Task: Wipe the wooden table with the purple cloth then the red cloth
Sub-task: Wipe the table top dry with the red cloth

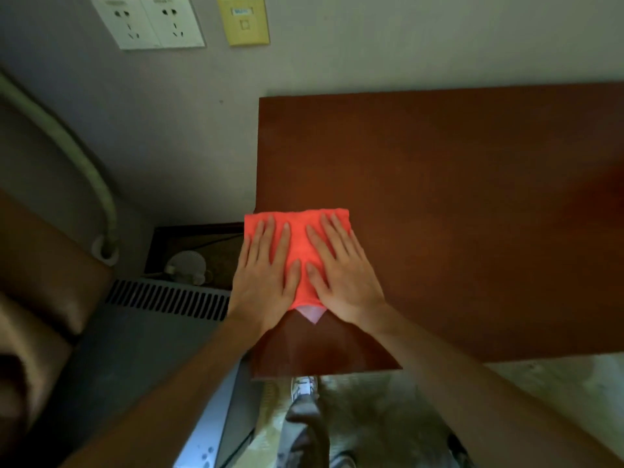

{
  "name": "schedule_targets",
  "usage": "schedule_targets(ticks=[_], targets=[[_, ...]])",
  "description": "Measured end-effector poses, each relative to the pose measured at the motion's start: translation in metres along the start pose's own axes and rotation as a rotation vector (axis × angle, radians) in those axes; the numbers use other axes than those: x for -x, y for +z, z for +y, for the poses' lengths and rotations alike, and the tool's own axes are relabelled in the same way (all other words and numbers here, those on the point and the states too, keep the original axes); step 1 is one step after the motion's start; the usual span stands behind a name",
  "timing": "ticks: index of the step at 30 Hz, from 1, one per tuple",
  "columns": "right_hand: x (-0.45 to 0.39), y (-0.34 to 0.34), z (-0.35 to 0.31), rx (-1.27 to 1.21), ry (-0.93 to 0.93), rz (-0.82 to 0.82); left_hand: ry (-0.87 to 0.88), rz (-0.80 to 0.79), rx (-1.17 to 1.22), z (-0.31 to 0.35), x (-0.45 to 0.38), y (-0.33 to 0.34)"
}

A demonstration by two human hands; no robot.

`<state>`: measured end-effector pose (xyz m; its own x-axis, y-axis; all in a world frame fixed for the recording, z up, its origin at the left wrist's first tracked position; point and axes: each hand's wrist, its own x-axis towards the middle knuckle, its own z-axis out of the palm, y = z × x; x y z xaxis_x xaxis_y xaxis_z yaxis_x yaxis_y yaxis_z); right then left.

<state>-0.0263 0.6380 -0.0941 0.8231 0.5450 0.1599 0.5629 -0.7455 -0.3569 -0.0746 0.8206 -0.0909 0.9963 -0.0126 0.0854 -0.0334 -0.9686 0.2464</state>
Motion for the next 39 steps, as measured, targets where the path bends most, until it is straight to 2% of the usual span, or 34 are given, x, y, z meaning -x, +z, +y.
schedule_targets(ticks=[5, 10, 14, 18, 20, 24, 28, 30, 33, 36, 39], targets=[[0.081, -0.009, -0.033, -0.018, 0.010, -0.057, -0.013, -0.051, 0.019, 0.028, 0.084, -0.007], [0.117, -0.015, -0.048, -0.009, 0.047, -0.125, 0.002, -0.144, 0.021, 0.037, 0.117, -0.016], [0.105, -0.028, -0.046, -0.014, 0.080, -0.091, -0.027, -0.206, 0.115, 0.017, 0.101, -0.038], [0.079, -0.039, -0.039, -0.027, 0.237, 0.006, -0.034, -0.217, 0.062, -0.006, 0.062, -0.054], [0.066, -0.039, -0.036, -0.026, 0.293, -0.026, -0.021, -0.280, 0.026, -0.007, 0.049, -0.055], [0.049, -0.038, -0.033, 0.052, 0.274, -0.102, -0.041, -0.382, -0.006, 0.003, 0.038, -0.058], [0.033, -0.063, -0.033, -0.053, 0.240, -0.254, 0.017, -0.472, 0.062, 0.005, 0.015, -0.085], [0.026, -0.088, -0.032, -0.092, 0.186, -0.239, 0.045, -0.427, 0.181, 0.006, 0.004, -0.111], [0.023, -0.126, -0.034, -0.191, 0.111, -0.089, 0.129, -0.216, 0.261, 0.011, 0.001, -0.153], [0.033, -0.143, -0.042, -0.158, 0.002, 0.039, 0.296, -0.051, 0.133, 0.016, 0.013, -0.169], [0.053, -0.128, -0.040, -0.071, -0.055, 0.061, 0.358, -0.034, 0.018, 0.020, 0.033, -0.151]])
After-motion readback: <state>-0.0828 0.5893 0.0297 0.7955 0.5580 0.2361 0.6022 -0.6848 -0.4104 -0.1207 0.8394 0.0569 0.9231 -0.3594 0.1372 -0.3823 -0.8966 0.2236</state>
